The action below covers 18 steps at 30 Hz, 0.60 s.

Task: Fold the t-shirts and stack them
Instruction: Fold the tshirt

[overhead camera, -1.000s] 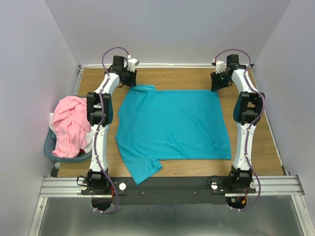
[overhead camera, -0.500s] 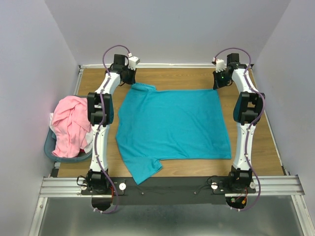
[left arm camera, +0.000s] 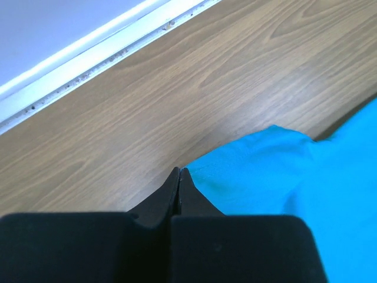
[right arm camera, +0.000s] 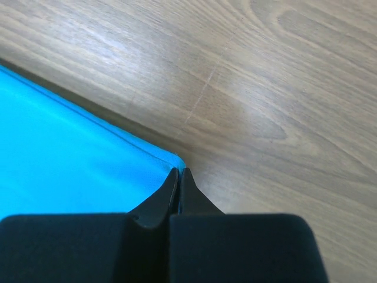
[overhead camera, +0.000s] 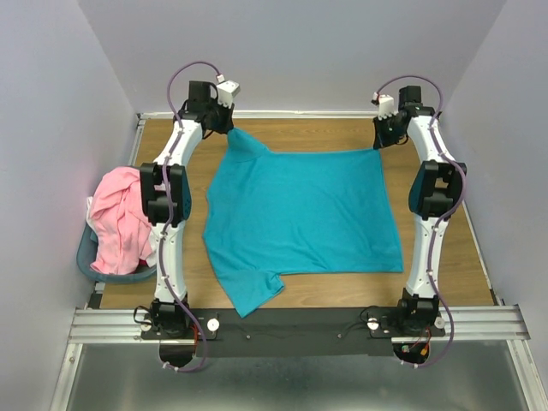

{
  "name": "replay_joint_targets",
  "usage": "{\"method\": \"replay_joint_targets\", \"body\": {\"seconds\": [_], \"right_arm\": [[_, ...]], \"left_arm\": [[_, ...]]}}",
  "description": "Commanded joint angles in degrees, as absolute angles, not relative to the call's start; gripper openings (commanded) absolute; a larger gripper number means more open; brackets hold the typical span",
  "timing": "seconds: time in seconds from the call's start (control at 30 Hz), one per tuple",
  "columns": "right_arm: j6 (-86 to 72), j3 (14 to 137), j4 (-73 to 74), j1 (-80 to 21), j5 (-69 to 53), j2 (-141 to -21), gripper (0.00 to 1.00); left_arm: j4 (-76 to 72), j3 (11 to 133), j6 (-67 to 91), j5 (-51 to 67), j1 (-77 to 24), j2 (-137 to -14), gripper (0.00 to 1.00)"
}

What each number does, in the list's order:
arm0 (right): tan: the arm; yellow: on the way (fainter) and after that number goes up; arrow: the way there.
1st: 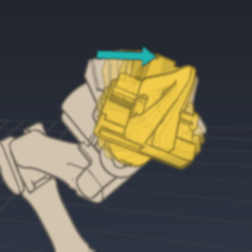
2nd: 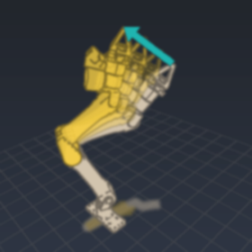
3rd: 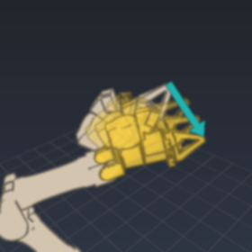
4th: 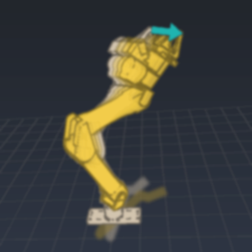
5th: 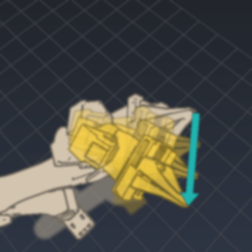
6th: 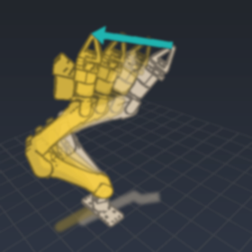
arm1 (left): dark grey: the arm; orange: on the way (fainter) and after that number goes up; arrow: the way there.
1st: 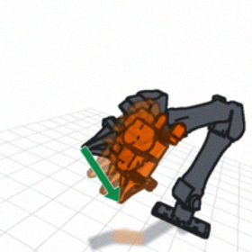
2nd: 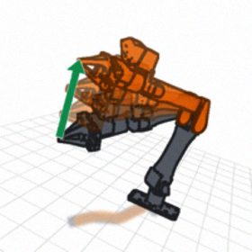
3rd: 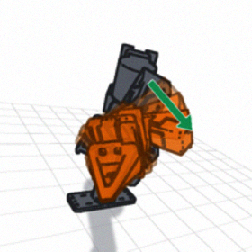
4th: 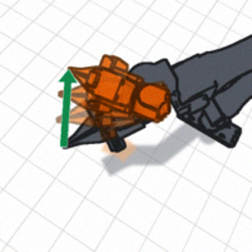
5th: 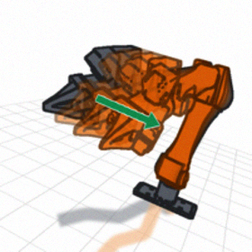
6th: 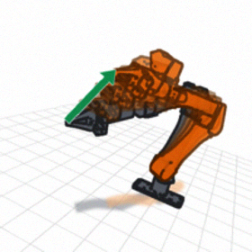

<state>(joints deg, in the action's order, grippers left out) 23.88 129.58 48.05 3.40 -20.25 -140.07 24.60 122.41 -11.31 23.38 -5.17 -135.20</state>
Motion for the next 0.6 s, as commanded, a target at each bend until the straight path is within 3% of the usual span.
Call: {"method": "replay_joint_targets", "body": {"seconds": [0.0, 0.57], "right_arm": [[25.3, 127.4, 47.5, 3.7, -20.6, -135.4, 0.01], [28.5, 114.3, 47.5, 3.8, -22.0, -125.2, 0.00]], "left_arm": [[22.7, 118.4, -13.1, 26.0, -4.5, -128.8, 0.00], [21.2, 92.9, -18.9, 28.8, -3.8, -107.4, 0.00]]}}
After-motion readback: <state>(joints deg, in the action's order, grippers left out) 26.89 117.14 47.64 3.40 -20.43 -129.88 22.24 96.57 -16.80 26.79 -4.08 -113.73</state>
